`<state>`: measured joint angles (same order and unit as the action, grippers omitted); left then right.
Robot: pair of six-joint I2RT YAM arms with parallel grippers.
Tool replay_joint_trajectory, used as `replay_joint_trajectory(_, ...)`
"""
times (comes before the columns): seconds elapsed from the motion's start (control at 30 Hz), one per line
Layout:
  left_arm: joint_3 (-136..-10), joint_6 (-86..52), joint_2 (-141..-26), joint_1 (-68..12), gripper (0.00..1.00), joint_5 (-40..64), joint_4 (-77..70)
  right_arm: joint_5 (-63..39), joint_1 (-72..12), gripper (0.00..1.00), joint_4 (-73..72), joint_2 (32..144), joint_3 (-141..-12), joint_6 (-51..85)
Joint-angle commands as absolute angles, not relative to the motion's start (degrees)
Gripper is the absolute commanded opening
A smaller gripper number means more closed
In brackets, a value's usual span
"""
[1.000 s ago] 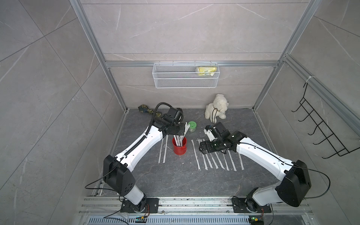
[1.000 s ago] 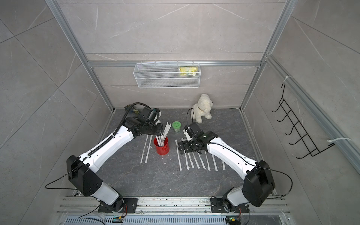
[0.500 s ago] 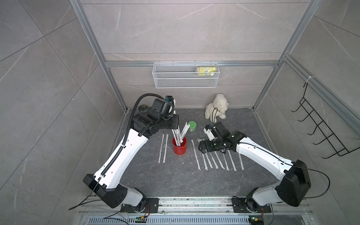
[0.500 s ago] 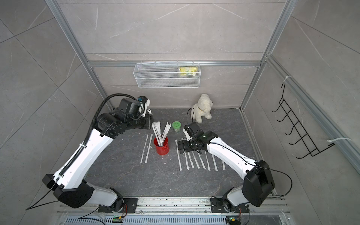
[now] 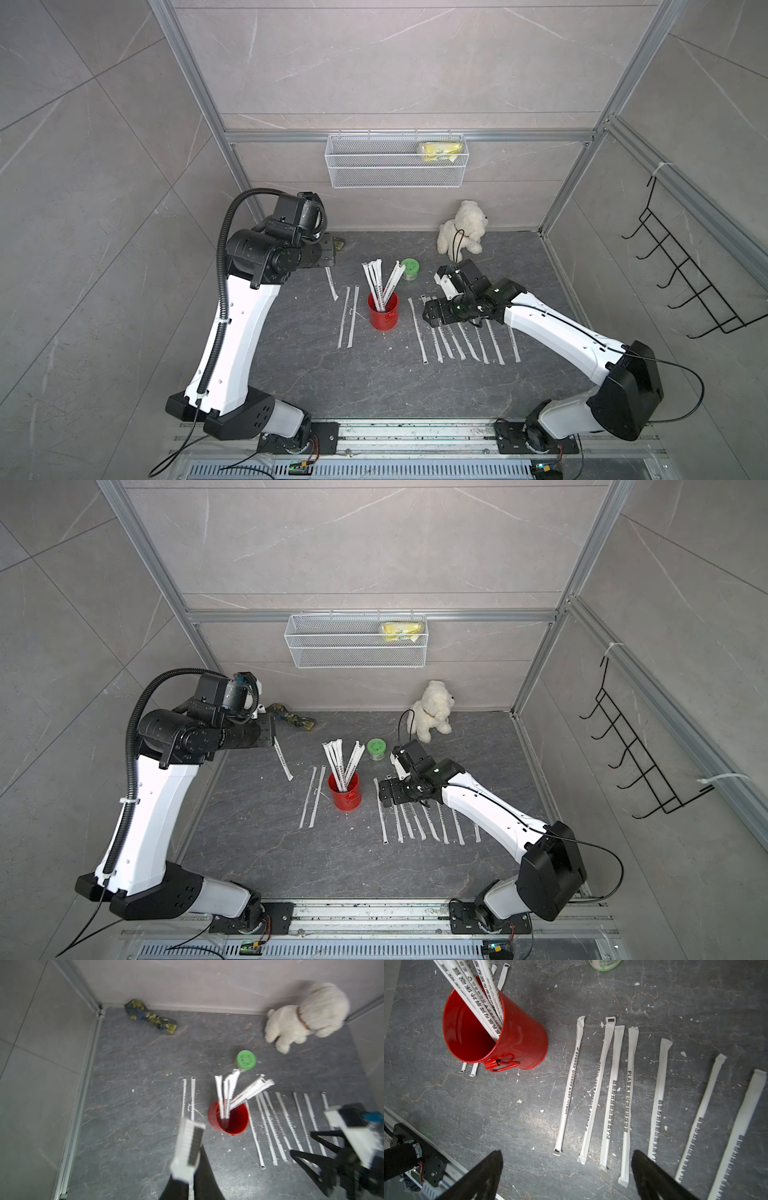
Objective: Take the straws out of the storage container
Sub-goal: Pick up the straw from the container, then place the straw at the center of the board.
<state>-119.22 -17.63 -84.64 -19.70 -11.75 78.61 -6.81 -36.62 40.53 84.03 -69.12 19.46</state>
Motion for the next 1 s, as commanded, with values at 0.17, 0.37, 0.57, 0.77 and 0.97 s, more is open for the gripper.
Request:
replay_joint_trajectory(0.17,-116.2,-14.5,-95.8,-11.7,0.08,-11.7,88.5,-7.1,-36.4,1.00,41.6,85.1,-69.8,18.3)
replay_joint_trajectory(0.37,-114.4,-13.3,-103.9,-11.0,0.08,-7.8,87.3,-7.3,-36.4,1.00,42.1,85.3,-69.4,18.0)
replay_joint_trajectory(0.57,-117.4,-12.0,-112.9,-10.8,0.08,-3.7,87.6,-6.6,-36.4,1.00,43.0,85.3,-69.4,17.2)
replay_joint_trajectory(0.77,-121.3,-10.5,-121.1,-10.7,0.08,-2.6,89.6,-6.4,-36.4,1.00,43.3,85.3,-69.1,16.8)
replay_joint_trajectory(0.97,-121.7,-10.2,-124.5,-10.5,0.08,-3.2,89.4,-6.3,-36.4,1.00,43.0,85.4,-68.5,16.7)
